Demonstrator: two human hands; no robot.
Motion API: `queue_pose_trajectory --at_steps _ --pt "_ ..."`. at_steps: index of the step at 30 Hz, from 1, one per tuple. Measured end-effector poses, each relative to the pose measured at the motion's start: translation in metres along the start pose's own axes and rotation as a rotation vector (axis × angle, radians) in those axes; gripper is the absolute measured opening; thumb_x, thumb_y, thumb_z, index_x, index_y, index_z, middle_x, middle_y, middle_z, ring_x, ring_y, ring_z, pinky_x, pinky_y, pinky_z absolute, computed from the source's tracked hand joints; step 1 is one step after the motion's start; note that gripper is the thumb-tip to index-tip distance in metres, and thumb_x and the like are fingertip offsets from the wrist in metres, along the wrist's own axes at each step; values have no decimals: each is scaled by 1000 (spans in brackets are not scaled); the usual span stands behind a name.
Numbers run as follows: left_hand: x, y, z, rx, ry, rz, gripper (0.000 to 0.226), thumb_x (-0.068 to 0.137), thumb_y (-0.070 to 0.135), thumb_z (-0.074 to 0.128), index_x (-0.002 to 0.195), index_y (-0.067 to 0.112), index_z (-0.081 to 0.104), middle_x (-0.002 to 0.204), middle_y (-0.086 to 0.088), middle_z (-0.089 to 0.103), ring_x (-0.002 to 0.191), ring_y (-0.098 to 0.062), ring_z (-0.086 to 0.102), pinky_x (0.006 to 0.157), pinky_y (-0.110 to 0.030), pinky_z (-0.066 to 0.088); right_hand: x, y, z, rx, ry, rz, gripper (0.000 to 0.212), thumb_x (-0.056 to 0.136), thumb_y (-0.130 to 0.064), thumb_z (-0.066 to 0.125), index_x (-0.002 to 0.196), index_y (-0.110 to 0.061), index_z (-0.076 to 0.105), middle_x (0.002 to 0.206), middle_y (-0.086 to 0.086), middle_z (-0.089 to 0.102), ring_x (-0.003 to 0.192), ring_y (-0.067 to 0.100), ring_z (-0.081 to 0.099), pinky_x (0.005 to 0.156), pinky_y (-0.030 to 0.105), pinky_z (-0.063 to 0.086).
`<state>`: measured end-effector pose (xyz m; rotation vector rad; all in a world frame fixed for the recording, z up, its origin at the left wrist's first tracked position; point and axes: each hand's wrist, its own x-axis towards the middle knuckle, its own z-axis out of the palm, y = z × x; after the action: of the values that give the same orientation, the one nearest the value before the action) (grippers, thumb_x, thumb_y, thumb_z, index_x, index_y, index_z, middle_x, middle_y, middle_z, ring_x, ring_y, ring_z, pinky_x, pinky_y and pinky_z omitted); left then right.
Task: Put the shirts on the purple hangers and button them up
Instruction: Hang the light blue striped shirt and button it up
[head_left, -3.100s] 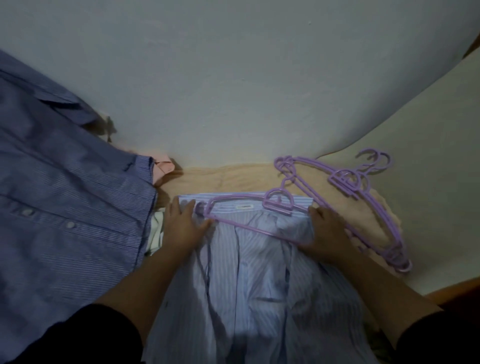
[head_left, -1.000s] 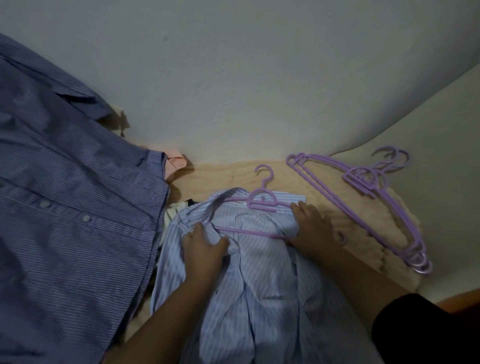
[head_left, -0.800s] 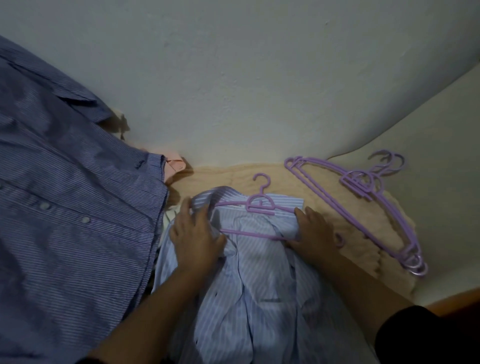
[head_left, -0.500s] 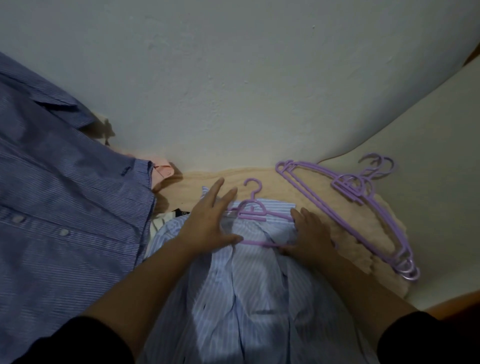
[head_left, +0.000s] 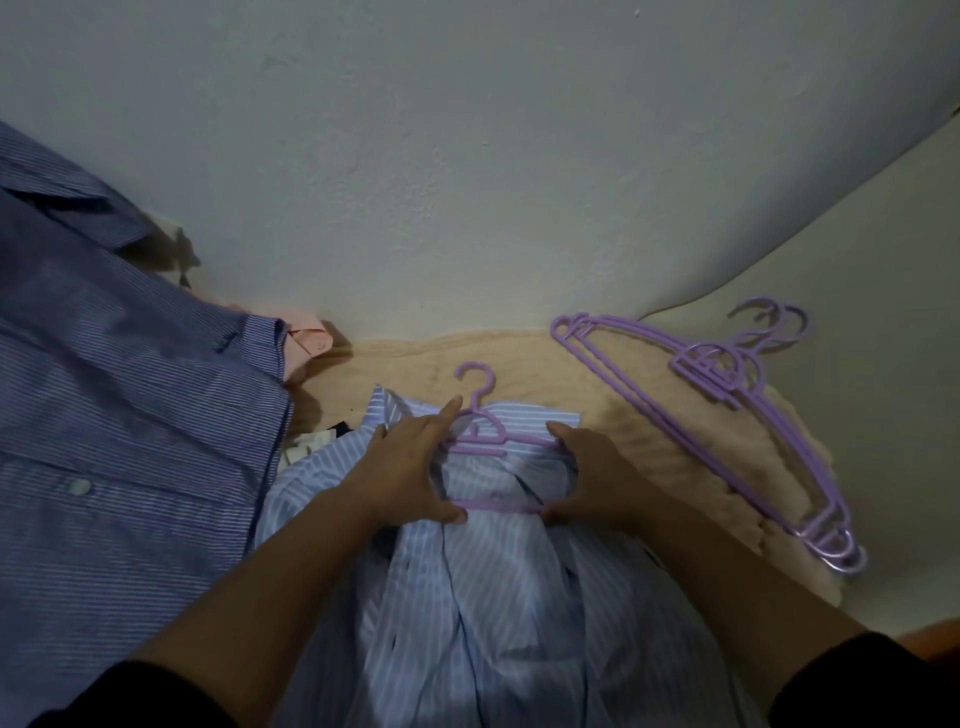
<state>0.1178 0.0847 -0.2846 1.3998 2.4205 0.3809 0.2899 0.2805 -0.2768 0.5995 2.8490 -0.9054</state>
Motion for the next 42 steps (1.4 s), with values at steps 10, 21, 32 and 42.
queue_pose_trajectory --at_steps 10,21,32,42 --pt "1 -1 3 -65 -48 4 143 53 64 83 152 24 -12 151 -5 36 135 -23 35 104 -35 35 9 16 -6 337 150 276 36 91 -42 57 65 -16 55 65 -1 56 66 13 54 60 27 36" --pt "-10 -2 -3 -144 87 81 138 49 66 83 151 31 -3 145 3 46 131 -16 43 99 -32 40 16 27 -22 755 -123 429 70 69 -71 53 92 -8 72 91 6 72 85 17 66 75 28 50" --pt "-25 8 -21 -211 31 77 139 50 60 87 153 28 0 138 16 49 125 -4 45 96 -22 40 8 44 -50 1117 -120 431 62 54 -35 83 101 1 65 84 15 63 71 26 57 69 33 46" --pt "-22 9 -35 -120 -19 -32 142 50 50 90 154 23 -4 141 3 50 128 -18 47 96 -30 42 14 16 -69 1144 -76 424 33 84 -28 65 107 -4 59 108 6 63 93 21 63 74 32 52"
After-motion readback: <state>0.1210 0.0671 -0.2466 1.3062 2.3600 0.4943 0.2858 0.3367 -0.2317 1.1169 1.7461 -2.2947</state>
